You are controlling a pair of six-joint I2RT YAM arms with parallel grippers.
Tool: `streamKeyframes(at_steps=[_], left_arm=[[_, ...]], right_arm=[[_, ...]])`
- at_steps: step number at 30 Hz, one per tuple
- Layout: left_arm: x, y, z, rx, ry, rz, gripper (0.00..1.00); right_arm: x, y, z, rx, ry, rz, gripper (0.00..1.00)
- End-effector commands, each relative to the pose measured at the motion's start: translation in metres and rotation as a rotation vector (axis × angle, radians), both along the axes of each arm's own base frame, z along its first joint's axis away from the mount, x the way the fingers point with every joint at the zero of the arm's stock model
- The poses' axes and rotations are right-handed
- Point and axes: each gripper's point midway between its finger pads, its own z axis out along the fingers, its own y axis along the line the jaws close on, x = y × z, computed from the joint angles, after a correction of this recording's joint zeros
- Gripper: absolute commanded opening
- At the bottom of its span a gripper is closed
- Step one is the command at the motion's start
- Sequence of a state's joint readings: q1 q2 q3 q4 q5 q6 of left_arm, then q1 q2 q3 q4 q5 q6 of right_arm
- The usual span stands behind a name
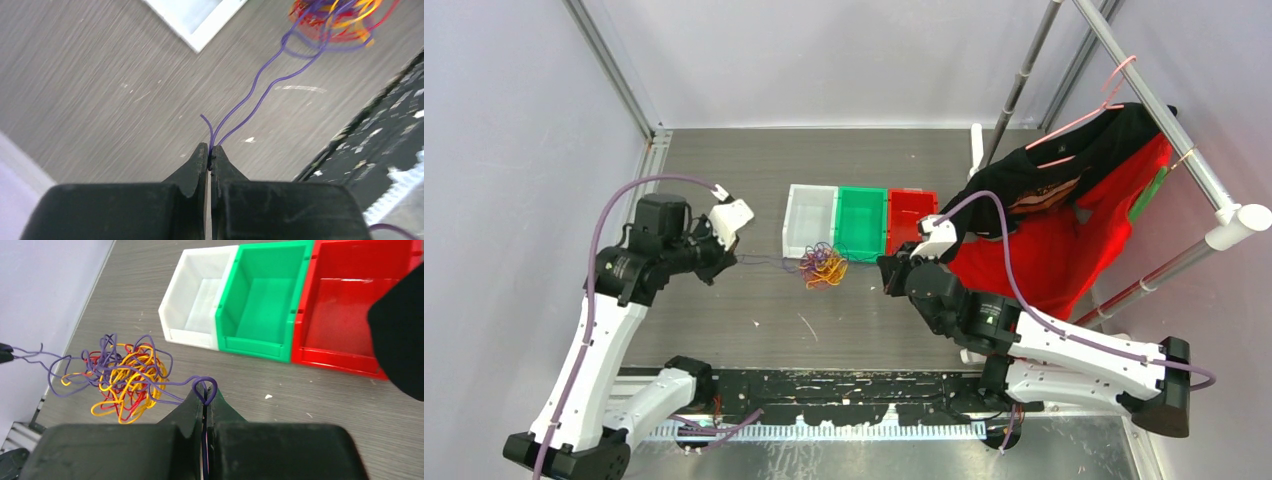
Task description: Untangle the cables
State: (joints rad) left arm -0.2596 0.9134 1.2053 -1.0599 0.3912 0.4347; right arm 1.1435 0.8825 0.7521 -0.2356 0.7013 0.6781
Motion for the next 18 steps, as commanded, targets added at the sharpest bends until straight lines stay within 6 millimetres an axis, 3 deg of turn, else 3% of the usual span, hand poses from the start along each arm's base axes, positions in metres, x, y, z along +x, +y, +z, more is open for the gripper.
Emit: streamKeyframes(at_steps=[1, 8, 13, 18], left_arm=[[0.02, 0.048, -0.022, 0.283, -0.118, 0.066, 0.0], [0.024, 0.077, -0.06, 0.474, -0.106, 0.062, 0.0], [0.01, 0.069, -0.076, 0.438, -0.037, 0.019, 0.0], [0.013, 0.093, -0.101, 0.58, -0.046, 0.03, 0.0]], right_arm=[[0.01, -0.033, 0.04, 0.033, -0.075, -0.132, 0.01], [0.01, -0.053, 0.055, -0.012, -0.093, -0.176, 0.01], [0.011, -0.059, 0.074, -0.024, -0.115, -0.181, 0.01], [0.009, -0.095, 0.105, -0.042, -0.165, -0.264, 0.01]])
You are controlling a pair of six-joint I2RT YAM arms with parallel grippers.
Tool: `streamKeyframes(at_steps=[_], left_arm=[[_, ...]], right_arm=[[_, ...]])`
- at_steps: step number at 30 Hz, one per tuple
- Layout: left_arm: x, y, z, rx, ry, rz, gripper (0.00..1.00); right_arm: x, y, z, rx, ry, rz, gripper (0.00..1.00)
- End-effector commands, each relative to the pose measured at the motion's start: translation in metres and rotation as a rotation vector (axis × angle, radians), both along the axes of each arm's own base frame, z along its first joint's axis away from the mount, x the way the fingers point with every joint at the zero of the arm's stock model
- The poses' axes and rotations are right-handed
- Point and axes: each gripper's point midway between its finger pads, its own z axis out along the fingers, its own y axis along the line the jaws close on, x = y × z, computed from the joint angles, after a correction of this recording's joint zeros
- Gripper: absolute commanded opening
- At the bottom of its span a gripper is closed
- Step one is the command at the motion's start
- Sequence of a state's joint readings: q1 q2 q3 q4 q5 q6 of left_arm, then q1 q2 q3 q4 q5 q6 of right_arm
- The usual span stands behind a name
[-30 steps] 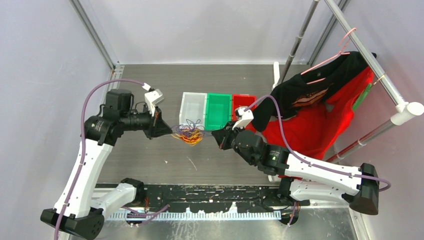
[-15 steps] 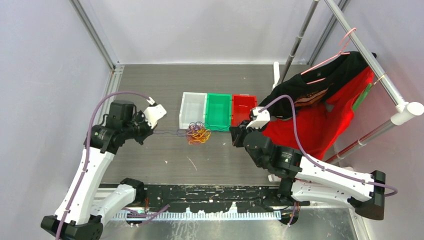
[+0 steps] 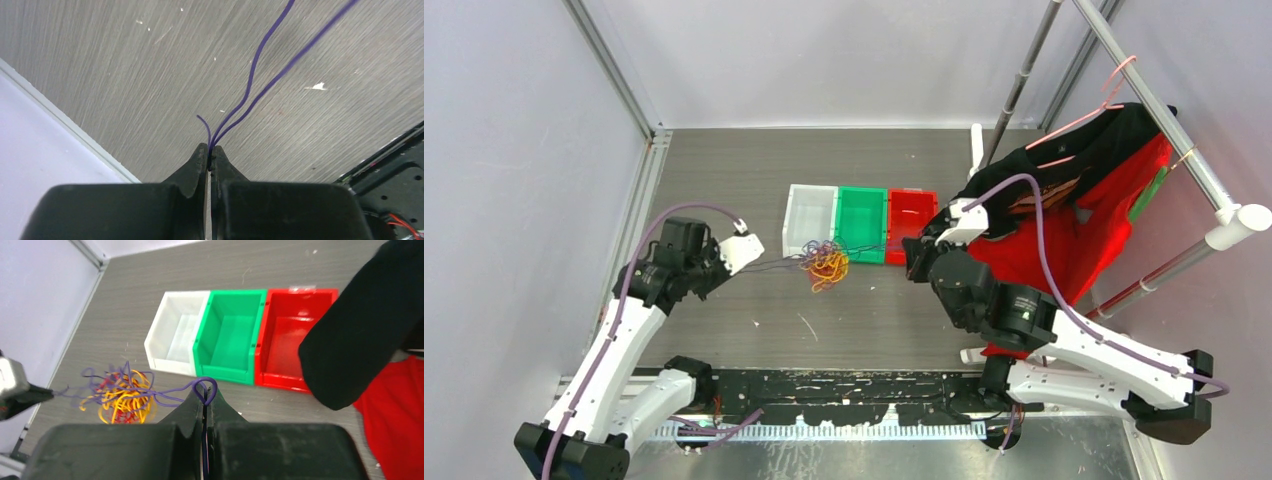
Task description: Untangle the cables
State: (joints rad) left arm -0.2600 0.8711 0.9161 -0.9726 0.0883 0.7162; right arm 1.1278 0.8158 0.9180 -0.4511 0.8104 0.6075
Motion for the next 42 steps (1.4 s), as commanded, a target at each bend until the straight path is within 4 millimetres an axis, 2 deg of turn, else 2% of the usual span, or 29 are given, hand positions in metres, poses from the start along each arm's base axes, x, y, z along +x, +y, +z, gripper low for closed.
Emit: streamKeyframes(at_steps=[1, 4, 7, 12, 13, 15, 16, 18, 19, 22, 28, 33, 38, 42], left_arm=[[0.003, 0.034, -0.018, 0.183, -0.034, 0.026, 0.0], [0.003, 0.037, -0.027, 0.206, -0.031, 0.022, 0.0], [0.002, 0.036, -0.033, 0.2, -0.005, 0.02, 0.0], [-0.008, 0.018, -0.037, 0.11, 0.065, -0.02, 0.02], [-0.013, 0.01, -0.037, 0.064, 0.087, -0.032, 0.14], [-0.025, -0.013, -0.029, -0.06, 0.138, -0.077, 0.58], [-0.033, -0.024, -0.022, -0.126, 0.165, -0.09, 0.75], [-0.04, -0.048, -0.003, -0.271, 0.189, -0.109, 0.96], [-0.044, -0.059, 0.008, -0.336, 0.201, -0.126, 1.0], [-0.049, -0.083, 0.036, -0.475, 0.214, -0.179, 1.0], [-0.053, -0.111, 0.076, -0.643, 0.221, -0.27, 1.0], [-0.055, -0.126, 0.089, -0.747, 0.263, -0.296, 0.89], [-0.055, -0.133, 0.098, -0.798, 0.276, -0.313, 0.67], [-0.065, -0.138, 0.1, -0.836, 0.316, -0.342, 0.63]], right_arm=[[0.004, -0.058, 0.06, 0.025, -0.117, -0.173, 0.01], [0.001, -0.069, 0.07, 0.026, -0.134, -0.185, 0.01], [-0.001, -0.07, 0.07, 0.008, -0.126, -0.177, 0.01], [-0.001, -0.041, 0.067, 0.016, -0.105, -0.066, 0.01], [-0.002, -0.031, 0.067, 0.029, -0.105, -0.022, 0.01], [-0.005, -0.003, 0.067, 0.06, -0.096, 0.085, 0.01], [-0.01, 0.017, 0.066, 0.076, -0.082, 0.17, 0.01], [-0.016, 0.049, 0.064, 0.104, -0.054, 0.289, 0.01], [-0.02, 0.065, 0.063, 0.117, -0.038, 0.349, 0.01], [-0.034, 0.104, 0.066, 0.163, -0.004, 0.513, 0.01], [-0.05, 0.146, 0.082, 0.226, 0.023, 0.689, 0.01], [-0.058, 0.173, 0.079, 0.234, 0.058, 0.79, 0.01], [-0.069, 0.193, 0.075, 0.246, 0.095, 0.893, 0.01], [-0.074, 0.205, 0.079, 0.268, 0.105, 0.941, 0.01]])
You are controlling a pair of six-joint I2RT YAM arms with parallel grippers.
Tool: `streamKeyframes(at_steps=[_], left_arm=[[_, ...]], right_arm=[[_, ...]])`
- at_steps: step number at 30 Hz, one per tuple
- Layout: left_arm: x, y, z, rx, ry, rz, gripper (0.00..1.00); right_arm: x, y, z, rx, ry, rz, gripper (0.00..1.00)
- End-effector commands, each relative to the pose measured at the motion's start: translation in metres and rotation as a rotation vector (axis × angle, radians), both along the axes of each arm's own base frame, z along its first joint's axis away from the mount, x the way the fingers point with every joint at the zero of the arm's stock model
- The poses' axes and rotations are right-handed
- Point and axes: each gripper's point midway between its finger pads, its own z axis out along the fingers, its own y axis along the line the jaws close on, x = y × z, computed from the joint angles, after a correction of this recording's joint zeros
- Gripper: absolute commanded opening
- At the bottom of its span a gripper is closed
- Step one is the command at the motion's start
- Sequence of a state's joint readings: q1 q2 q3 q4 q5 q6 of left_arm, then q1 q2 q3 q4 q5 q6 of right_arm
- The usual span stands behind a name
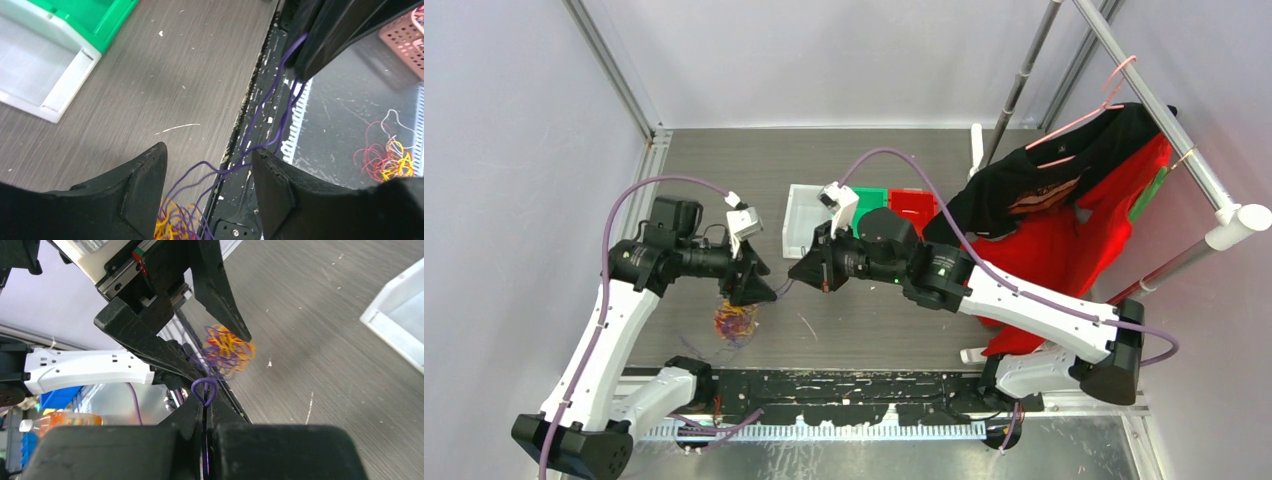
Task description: Untangle the cables
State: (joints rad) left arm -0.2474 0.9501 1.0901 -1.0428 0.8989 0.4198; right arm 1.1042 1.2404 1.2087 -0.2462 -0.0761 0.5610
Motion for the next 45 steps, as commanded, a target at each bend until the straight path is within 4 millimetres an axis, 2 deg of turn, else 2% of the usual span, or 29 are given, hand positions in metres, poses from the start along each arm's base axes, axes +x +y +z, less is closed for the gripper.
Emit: streamKeyframes(at_steps=[1, 3, 7, 11, 13, 14, 15, 16, 19, 22, 27, 32, 36, 40, 45], left_arm=[[-0.009, -0.012, 0.022, -0.107, -0.003, -0.06, 0.62], [-0.012, -0.012, 0.016, -0.111, 0.011, -0.065, 0.55], [-0.015, -0.014, 0.012, -0.129, 0.039, -0.05, 0.22], [-0.011, -0.014, 0.014, -0.137, 0.04, -0.024, 0.09], [-0.011, -0.014, 0.016, -0.139, 0.039, -0.022, 0.1], [-0.011, -0.015, 0.016, -0.14, 0.041, -0.022, 0.15], [-0.011, -0.014, 0.016, -0.14, 0.043, -0.021, 0.27], [-0.011, -0.015, 0.016, -0.139, 0.042, -0.022, 0.35], [-0.009, -0.015, 0.017, -0.142, 0.035, -0.02, 0.46], [-0.008, -0.017, 0.02, -0.153, 0.037, -0.021, 0.54], [-0.009, -0.02, 0.026, -0.182, 0.052, -0.033, 0.56], [-0.018, -0.023, 0.032, -0.222, 0.075, -0.074, 0.49], [-0.02, -0.024, 0.033, -0.23, 0.081, -0.082, 0.2], [-0.019, -0.023, 0.03, -0.219, 0.078, -0.072, 0.02], [-0.024, -0.023, 0.035, -0.233, 0.091, -0.082, 0.0]], right_arm=[[-0.012, 0.017, 0.052, 0.155, -0.024, 0.098, 0.01], [-0.012, 0.021, 0.055, 0.169, -0.02, 0.105, 0.01], [-0.011, 0.022, 0.058, 0.182, -0.014, 0.098, 0.01], [-0.009, 0.019, 0.058, 0.183, -0.012, 0.078, 0.01], [-0.009, 0.018, 0.057, 0.181, -0.012, 0.071, 0.01], [-0.009, 0.017, 0.057, 0.182, -0.014, 0.067, 0.01], [-0.008, 0.016, 0.057, 0.18, -0.014, 0.065, 0.01], [-0.008, 0.016, 0.057, 0.18, -0.014, 0.066, 0.01], [-0.009, 0.016, 0.057, 0.172, -0.017, 0.073, 0.01], [-0.011, 0.018, 0.056, 0.167, -0.013, 0.088, 0.01], [-0.015, 0.026, 0.053, 0.156, -0.002, 0.131, 0.01], [-0.018, 0.034, 0.052, 0.157, 0.007, 0.166, 0.01], [-0.018, 0.035, 0.054, 0.159, 0.006, 0.171, 0.01], [-0.015, 0.03, 0.055, 0.153, -0.004, 0.152, 0.01], [-0.011, 0.021, 0.057, 0.149, -0.016, 0.122, 0.01]])
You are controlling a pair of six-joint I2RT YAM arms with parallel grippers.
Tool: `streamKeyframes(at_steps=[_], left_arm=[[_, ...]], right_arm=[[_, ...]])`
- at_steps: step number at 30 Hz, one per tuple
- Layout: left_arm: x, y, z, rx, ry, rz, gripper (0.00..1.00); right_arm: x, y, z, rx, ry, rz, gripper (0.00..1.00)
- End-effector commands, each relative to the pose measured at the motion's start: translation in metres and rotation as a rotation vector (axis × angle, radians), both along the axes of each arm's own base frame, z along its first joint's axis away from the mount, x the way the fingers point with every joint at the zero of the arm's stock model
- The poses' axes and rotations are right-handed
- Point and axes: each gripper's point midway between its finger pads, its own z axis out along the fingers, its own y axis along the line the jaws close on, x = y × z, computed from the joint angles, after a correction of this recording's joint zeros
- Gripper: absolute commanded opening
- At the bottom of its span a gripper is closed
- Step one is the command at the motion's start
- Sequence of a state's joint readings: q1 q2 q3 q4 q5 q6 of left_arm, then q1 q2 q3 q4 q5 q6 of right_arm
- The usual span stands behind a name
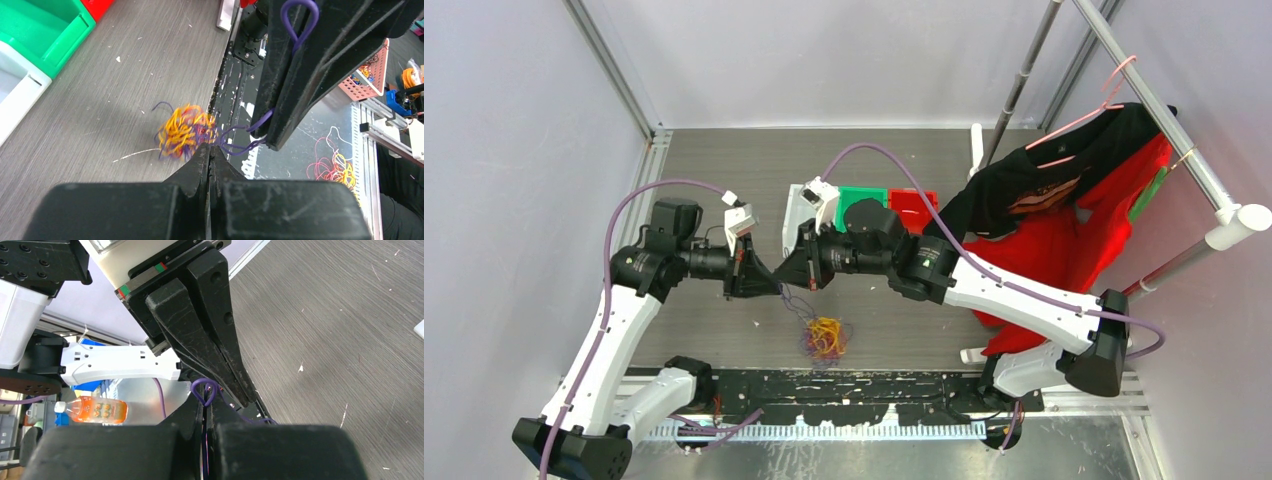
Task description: Untangle the cables
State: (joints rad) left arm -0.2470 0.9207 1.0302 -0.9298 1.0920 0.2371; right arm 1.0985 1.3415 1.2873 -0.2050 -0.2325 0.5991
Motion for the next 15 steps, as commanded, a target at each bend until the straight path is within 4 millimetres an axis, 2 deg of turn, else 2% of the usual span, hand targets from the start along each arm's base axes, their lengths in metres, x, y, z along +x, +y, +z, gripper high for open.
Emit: streamKeyframes(at_steps=[1, 9, 10, 11, 12, 13, 15], left_arm=[[-0.005, -0.003, 0.016, -0.047, -0.032, -0.025, 0.0], [0.0, 0.0, 0.002, -0.022, -0.02, 0.01, 0.05], [-0.002, 0.0, 0.0, -0.021, -0.014, 0.009, 0.09], [-0.004, 0.0, -0.003, -0.018, -0.003, 0.008, 0.23], [-0.005, 0.001, -0.008, -0.014, 0.007, 0.009, 0.41], [-0.007, 0.001, -0.013, -0.009, 0.007, 0.005, 0.53], [-0.008, 0.003, -0.028, 0.005, 0.013, 0.015, 0.59]], right_arm=[[0.003, -0.011, 0.048, 0.107, -0.072, -0.02, 0.01], [0.004, -0.01, 0.046, 0.1, -0.065, -0.017, 0.01], [0.005, -0.011, 0.046, 0.1, -0.066, -0.022, 0.01], [0.005, -0.011, 0.046, 0.1, -0.066, -0.022, 0.01], [0.006, -0.011, 0.047, 0.103, -0.069, -0.024, 0.01], [0.006, -0.011, 0.048, 0.105, -0.068, -0.024, 0.01], [0.005, -0.009, 0.051, 0.112, -0.07, -0.017, 0.01]])
